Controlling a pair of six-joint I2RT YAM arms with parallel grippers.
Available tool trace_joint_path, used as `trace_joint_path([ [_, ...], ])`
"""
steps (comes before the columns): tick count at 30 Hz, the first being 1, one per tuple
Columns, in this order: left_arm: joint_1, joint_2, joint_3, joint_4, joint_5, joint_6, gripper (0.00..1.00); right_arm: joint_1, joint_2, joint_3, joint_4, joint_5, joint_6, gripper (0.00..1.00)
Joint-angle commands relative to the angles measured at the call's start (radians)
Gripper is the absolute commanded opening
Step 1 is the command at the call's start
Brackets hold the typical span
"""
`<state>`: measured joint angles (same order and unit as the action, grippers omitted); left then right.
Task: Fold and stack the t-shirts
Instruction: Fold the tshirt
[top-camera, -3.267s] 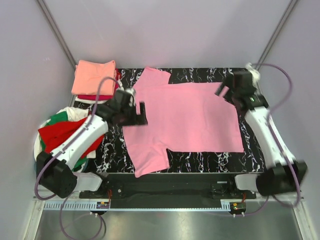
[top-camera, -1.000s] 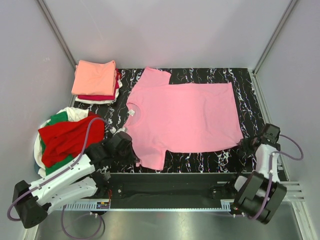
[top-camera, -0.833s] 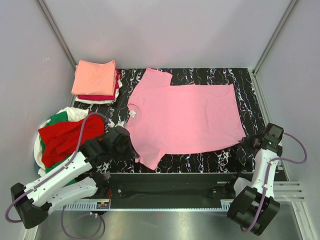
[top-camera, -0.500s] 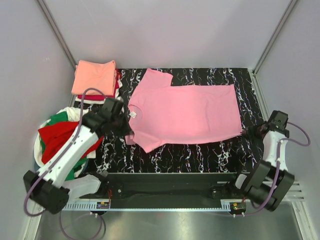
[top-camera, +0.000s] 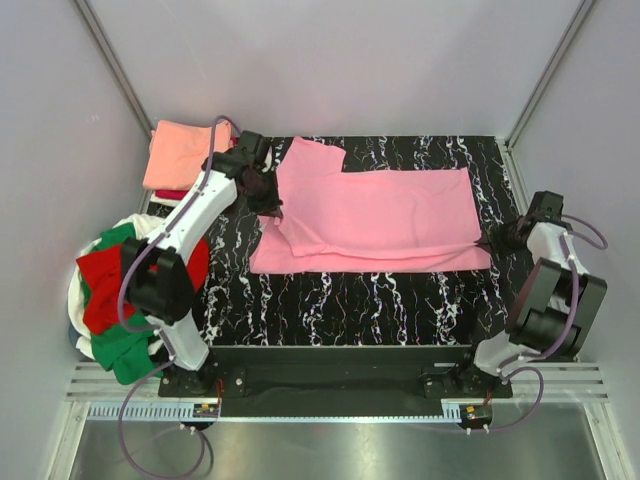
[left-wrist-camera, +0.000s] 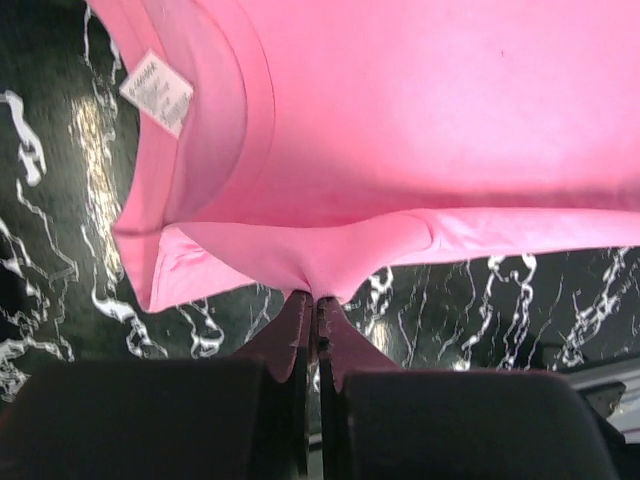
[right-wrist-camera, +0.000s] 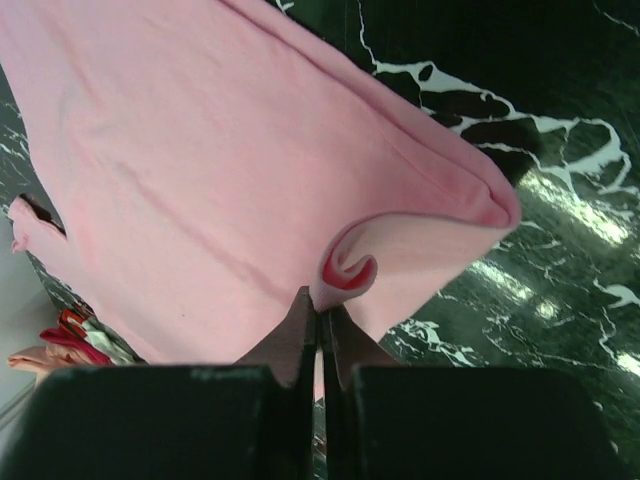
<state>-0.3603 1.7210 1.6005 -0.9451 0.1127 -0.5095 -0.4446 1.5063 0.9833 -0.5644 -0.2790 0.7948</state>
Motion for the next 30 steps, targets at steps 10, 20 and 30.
trace_joint_path([
  [10, 0.067, 0.189, 0.228, -0.027, 0.005, 0.062, 0.00, 0.061, 0.241, 0.196, 0.063, 0.035, 0.004, 0.00],
  [20, 0.113, 0.354, 0.374, -0.069, 0.004, 0.086, 0.08, 0.075, 0.408, 0.343, 0.045, 0.040, -0.025, 0.39],
  [30, 0.164, 0.274, 0.370, -0.081, -0.060, 0.072, 0.79, 0.340, 0.325, 0.589, -0.097, 0.205, -0.221, 0.92],
])
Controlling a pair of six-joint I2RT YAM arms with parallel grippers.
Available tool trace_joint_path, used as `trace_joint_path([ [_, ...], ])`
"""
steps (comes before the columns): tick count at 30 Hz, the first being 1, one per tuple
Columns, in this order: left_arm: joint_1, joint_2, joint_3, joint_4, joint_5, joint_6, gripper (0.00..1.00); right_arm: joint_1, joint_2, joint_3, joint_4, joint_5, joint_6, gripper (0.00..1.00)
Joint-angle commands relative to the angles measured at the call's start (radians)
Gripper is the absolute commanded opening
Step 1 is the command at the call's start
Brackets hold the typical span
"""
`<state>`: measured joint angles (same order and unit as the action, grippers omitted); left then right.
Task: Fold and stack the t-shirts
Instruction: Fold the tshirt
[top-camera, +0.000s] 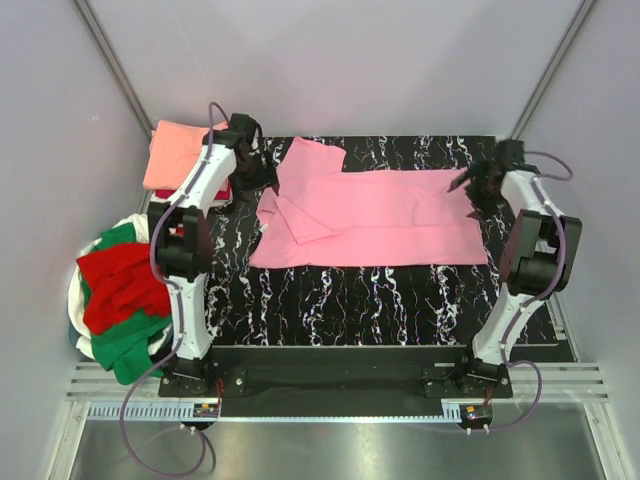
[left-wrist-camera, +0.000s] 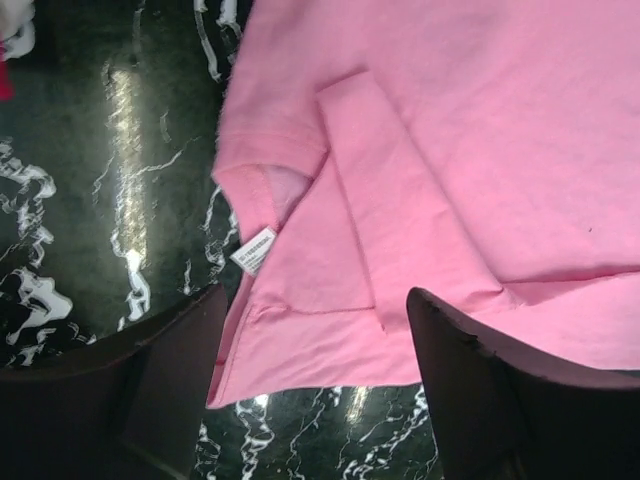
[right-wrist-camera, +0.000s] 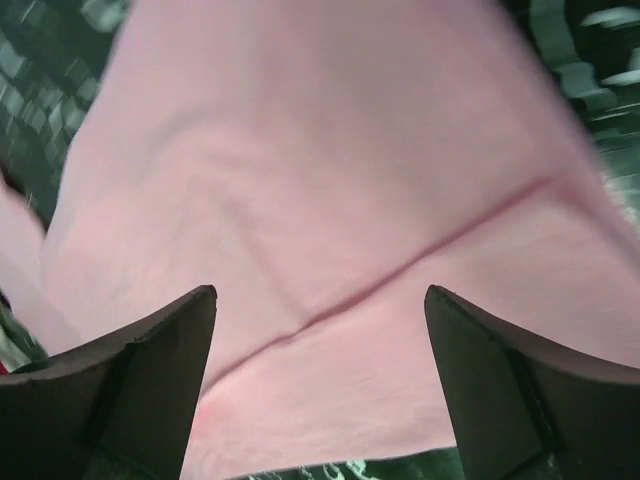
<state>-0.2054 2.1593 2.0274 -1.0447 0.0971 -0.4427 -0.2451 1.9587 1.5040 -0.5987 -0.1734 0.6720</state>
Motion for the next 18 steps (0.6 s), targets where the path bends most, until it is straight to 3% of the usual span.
trace_joint_path([
  [1, 0.009, -0.205, -0.111, 0.059, -0.045, -0.002, 0.79, 0.238, -0.139, 0.084, -0.075, 0.112, -0.124, 0.92],
  [5, 0.009, -0.451, -0.523, 0.217, -0.010, -0.056, 0.76, 0.525, -0.138, 0.128, -0.098, 0.126, -0.155, 0.89],
  [11, 0.006, -0.633, -0.971, 0.540, 0.111, -0.177, 0.71, 0.757, -0.005, 0.206, -0.018, -0.040, -0.114, 0.77],
  [18, 0.000, -0.622, -1.128, 0.707, 0.155, -0.240, 0.71, 0.894, 0.198, 0.429, -0.105, -0.029, -0.108, 0.74],
])
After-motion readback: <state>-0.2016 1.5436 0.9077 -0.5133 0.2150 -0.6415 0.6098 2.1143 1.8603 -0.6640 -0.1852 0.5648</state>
